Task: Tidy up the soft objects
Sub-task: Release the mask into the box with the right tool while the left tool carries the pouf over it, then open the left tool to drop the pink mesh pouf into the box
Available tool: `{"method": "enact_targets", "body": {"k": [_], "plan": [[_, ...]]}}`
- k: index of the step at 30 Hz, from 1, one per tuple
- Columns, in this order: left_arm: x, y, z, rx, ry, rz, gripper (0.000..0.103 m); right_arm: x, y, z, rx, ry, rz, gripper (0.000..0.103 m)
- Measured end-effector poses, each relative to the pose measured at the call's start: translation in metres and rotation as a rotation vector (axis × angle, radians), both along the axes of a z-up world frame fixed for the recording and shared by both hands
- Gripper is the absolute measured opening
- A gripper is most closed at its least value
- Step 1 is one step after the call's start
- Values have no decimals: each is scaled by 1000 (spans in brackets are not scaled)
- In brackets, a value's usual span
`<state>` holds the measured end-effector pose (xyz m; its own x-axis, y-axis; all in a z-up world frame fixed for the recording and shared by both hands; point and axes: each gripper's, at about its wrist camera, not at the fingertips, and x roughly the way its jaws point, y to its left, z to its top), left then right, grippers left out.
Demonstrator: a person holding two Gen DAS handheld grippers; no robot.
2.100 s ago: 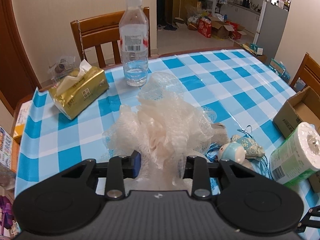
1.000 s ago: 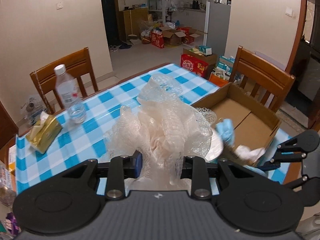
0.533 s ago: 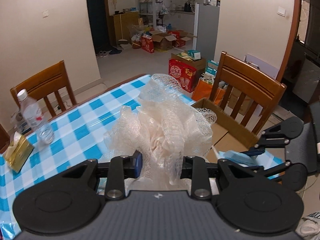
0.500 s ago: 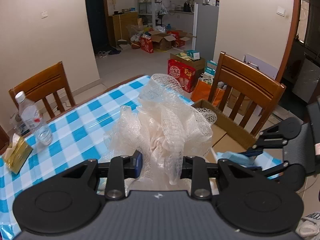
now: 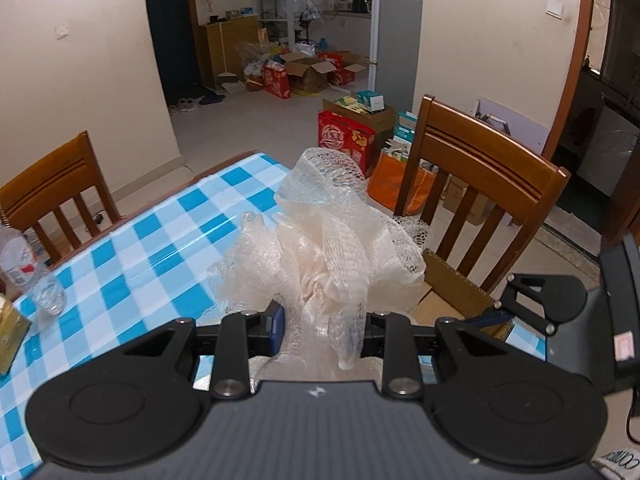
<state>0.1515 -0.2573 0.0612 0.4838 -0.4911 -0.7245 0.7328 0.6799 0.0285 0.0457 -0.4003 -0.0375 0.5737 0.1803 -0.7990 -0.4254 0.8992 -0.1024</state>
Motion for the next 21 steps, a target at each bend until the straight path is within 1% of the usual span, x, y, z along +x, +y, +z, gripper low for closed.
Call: {"method": "enact_targets", "body": {"k": [4, 10, 15, 16, 17, 18, 19, 20, 21], "plan": [[9, -22, -8, -6, 12, -27, 29, -2, -6, 2, 54, 14, -51, 99], [20, -63, -21, -20, 32, -74, 29, -5, -15, 3, 116, 6, -123, 99], [32, -89, -37, -21, 49, -90, 30, -6, -23, 5, 123, -9, -161, 99], [35, -93, -40, -25, 53, -86, 36, -6, -24, 5, 124, -12, -170, 99], [37, -97, -45, -30, 53, -79, 49, -6, -26, 5, 125, -13, -180, 100], [40, -100, -50, -23, 50, -69, 59, -6, -29, 5, 128, -15, -189, 101], [42, -102, -55, -12, 41, -53, 74, -6, -31, 4, 131, -16, -201, 102], [44, -104, -59, -5, 34, -40, 81, -5, -32, 4, 134, -16, -213, 102], [47, -106, -65, 0, 44, -31, 82, -5, -34, 3, 136, -15, -222, 102]]}}
